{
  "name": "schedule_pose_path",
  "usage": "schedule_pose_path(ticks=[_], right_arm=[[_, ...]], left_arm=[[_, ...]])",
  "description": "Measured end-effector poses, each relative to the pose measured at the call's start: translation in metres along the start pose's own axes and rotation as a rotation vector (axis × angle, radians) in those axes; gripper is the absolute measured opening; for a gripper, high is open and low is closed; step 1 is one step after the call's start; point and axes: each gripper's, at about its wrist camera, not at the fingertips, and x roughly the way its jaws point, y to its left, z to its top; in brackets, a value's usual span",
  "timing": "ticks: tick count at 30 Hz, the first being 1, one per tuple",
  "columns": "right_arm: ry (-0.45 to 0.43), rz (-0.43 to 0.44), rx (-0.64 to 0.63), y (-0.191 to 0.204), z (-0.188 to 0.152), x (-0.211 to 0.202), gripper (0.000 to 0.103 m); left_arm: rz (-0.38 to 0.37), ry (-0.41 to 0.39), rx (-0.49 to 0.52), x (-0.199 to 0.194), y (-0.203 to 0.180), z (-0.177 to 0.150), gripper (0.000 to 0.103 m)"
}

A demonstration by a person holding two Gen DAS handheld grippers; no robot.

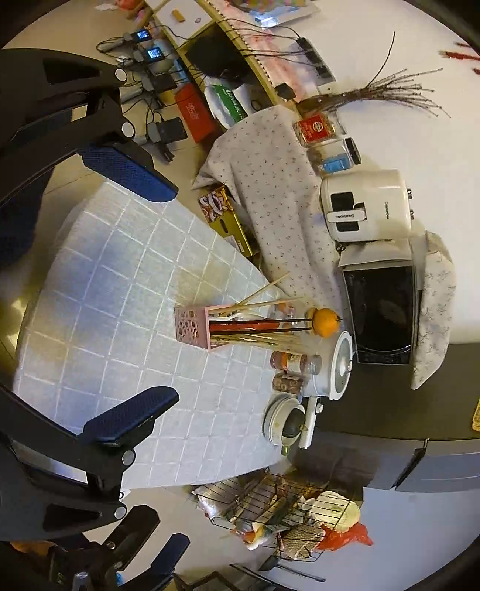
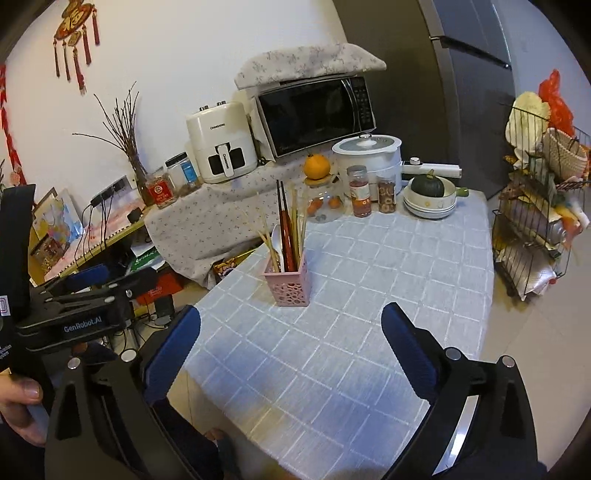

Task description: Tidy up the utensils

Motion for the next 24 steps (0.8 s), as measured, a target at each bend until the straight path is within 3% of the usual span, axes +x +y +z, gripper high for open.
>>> schedule_pose_path(ticks=[6,24], right_arm=[[0.002,-0.027,-0.02,0.011,-0.005,-0.012,0.096],[0.025,-0.083,-0.033,0.029,0.002,-0.018,0.096]], left_arm=[[0.032,-0.051,-0.005,-0.024,0.0,-0.004,0.096],[0.011,-0.046,0.022,-0.035,-0.004,-0.008,0.096]])
